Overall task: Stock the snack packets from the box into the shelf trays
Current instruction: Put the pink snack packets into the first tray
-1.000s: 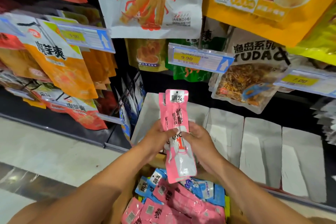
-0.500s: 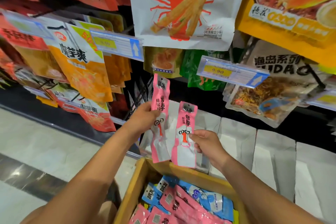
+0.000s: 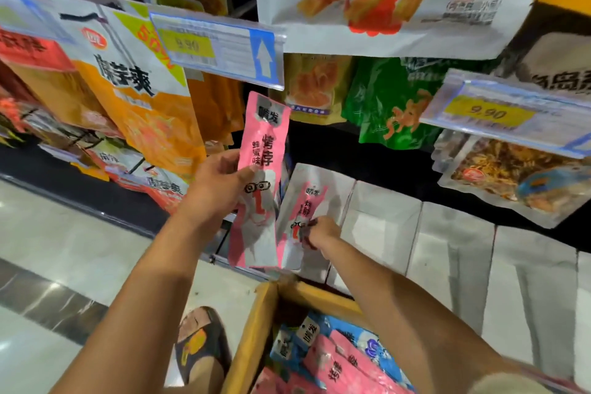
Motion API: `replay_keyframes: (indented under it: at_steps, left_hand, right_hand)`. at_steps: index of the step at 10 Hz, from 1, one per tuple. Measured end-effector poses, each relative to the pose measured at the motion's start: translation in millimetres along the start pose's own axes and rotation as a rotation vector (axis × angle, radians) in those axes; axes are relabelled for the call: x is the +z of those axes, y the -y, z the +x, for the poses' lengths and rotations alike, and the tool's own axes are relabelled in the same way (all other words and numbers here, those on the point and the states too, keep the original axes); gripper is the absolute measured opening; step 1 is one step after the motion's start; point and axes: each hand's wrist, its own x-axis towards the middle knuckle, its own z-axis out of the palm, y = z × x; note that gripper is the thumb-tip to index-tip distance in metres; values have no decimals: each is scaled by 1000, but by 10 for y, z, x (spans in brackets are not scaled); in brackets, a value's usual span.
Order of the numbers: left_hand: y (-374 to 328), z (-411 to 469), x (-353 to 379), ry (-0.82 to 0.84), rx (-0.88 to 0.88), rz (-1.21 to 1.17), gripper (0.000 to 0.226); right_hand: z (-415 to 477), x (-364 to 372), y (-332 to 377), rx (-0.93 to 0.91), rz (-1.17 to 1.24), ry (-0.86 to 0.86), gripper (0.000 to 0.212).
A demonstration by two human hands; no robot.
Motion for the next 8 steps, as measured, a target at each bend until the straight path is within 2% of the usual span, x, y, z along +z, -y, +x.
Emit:
replay_keyframes:
  at_steps: [1, 2, 3, 4, 5, 6, 7, 8]
  left_hand:
    - [21, 25, 19, 27, -21, 2, 23]
    - [25, 46, 47, 21, -51, -16, 22]
    - [-15, 55, 49, 24, -68, -17, 21]
    - [-27, 52, 44, 31, -71, -4, 21]
    - [-30, 32, 44, 26, -74, 4, 22]
    - [-26, 20, 39, 20, -74, 11, 24]
    - [-11, 20, 43, 22, -77, 16, 24]
    - [19, 32, 50, 19, -80, 2, 23]
  right_hand:
    - [-81, 69, 33, -6, -92, 109, 18]
    - [0, 190, -71, 30, -111, 144, 32]
    - [102, 298, -121, 3, -154, 202, 29]
    - [199, 459, -239, -121, -239, 186, 19]
    - [243, 561, -345, -173, -328, 58, 26]
    - [169, 599, -405, -325, -473, 97, 36]
    - [82, 619, -421, -501, -981, 74, 42]
    - [102, 735, -463, -504, -964, 68, 40]
